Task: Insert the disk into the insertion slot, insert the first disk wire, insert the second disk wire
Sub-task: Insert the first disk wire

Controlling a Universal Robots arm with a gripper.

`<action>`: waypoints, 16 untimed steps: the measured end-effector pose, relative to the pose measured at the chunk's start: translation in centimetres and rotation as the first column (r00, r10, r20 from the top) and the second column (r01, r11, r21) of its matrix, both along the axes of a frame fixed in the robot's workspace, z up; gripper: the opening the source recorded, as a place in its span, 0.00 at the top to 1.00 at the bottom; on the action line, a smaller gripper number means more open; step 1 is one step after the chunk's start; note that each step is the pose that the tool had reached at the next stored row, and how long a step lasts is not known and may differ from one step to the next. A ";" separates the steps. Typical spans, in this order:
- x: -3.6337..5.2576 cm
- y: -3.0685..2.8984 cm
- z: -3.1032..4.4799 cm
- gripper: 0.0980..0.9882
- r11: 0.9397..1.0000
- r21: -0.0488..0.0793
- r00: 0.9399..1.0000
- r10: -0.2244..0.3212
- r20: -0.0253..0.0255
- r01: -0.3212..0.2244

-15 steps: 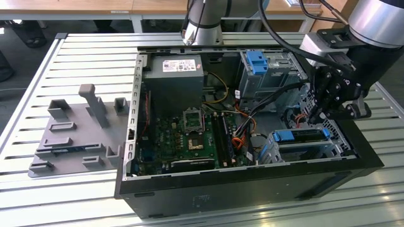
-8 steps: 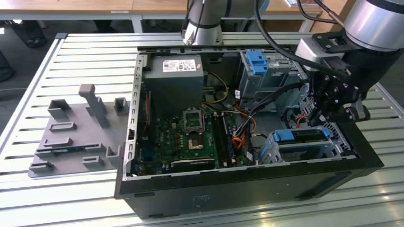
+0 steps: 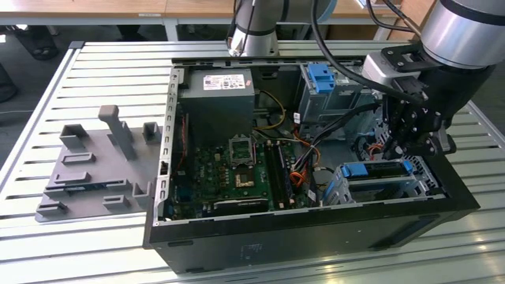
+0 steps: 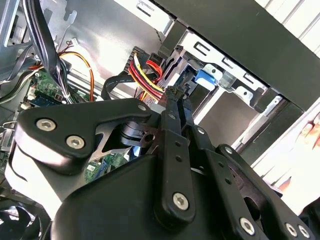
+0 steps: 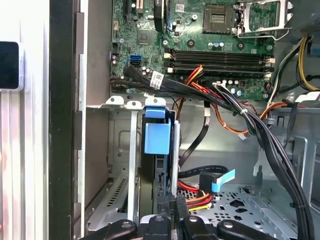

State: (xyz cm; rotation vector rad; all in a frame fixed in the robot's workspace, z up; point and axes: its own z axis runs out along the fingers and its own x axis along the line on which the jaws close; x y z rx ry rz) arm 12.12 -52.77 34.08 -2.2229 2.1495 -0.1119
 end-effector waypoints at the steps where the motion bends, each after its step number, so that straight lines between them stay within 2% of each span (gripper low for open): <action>1: 0.00 0.00 -0.04 0.93 1.000 0.000 1.000 0.000 0.000 0.000; 5: 0.00 0.00 -0.14 0.93 1.000 -0.001 1.000 0.000 0.001 0.000; 7: -0.01 0.00 -0.17 0.93 1.000 -0.012 1.000 0.000 0.005 0.000; 8: -0.02 0.00 -0.19 0.93 1.000 -0.016 1.000 0.000 0.009 0.000; 10: -0.07 0.00 -0.23 0.93 1.000 -0.027 1.000 0.000 0.024 0.000; 12: -0.16 0.00 -0.31 0.93 0.999 -0.041 0.999 0.001 0.035 0.001; 13: -0.21 0.00 -0.38 0.93 0.999 -0.043 0.999 0.001 0.038 0.001; 16: -0.36 0.00 -0.48 0.93 0.999 -0.043 0.999 0.001 0.038 0.001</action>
